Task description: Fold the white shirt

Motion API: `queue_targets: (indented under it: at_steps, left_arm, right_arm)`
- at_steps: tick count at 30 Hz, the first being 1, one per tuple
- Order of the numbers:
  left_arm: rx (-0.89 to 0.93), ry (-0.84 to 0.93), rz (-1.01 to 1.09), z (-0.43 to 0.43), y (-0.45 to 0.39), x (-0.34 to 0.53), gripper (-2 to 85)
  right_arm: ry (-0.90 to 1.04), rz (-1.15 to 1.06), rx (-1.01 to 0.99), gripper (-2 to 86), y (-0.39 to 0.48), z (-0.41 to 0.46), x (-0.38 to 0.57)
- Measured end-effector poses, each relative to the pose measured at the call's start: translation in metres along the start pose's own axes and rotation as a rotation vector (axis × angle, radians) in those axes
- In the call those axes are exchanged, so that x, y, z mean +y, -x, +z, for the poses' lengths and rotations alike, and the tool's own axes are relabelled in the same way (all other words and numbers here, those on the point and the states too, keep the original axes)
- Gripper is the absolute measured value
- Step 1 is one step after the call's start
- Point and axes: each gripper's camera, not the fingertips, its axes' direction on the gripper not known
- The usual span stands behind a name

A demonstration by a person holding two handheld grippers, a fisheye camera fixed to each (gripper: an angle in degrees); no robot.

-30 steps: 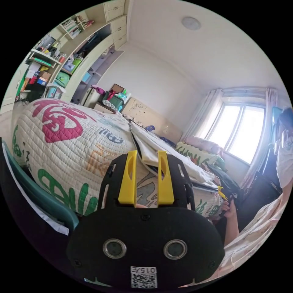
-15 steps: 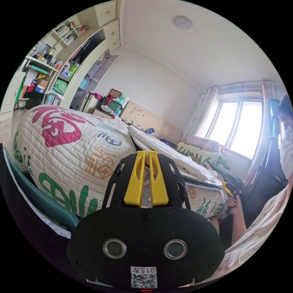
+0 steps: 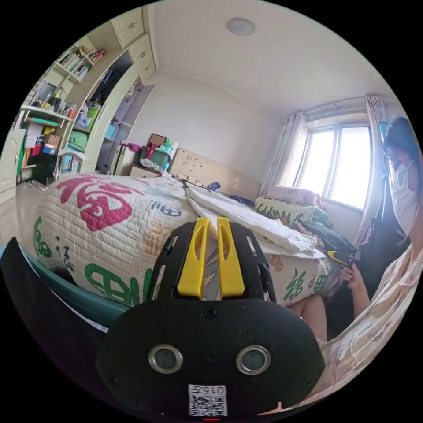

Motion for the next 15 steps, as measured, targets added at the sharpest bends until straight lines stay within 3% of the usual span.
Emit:
queue_targets:
  at_steps: [5,10,15]
  left_arm:
    - [-0.024,-0.079,0.291,-0.016,-0.032,-0.012,6.3]
    - [0.324,0.17,0.657,0.039,-0.084,-0.016,7.7]
    - [0.466,0.389,0.947,0.084,-0.114,0.015,7.5]
  right_arm:
    - [-0.059,-0.272,0.019,7.3,0.032,-0.013,-0.001]
    - [-0.041,-0.542,-0.193,9.7,0.071,0.026,-0.011]
    - [0.08,-0.781,-0.225,10.3,0.1,0.085,0.003]
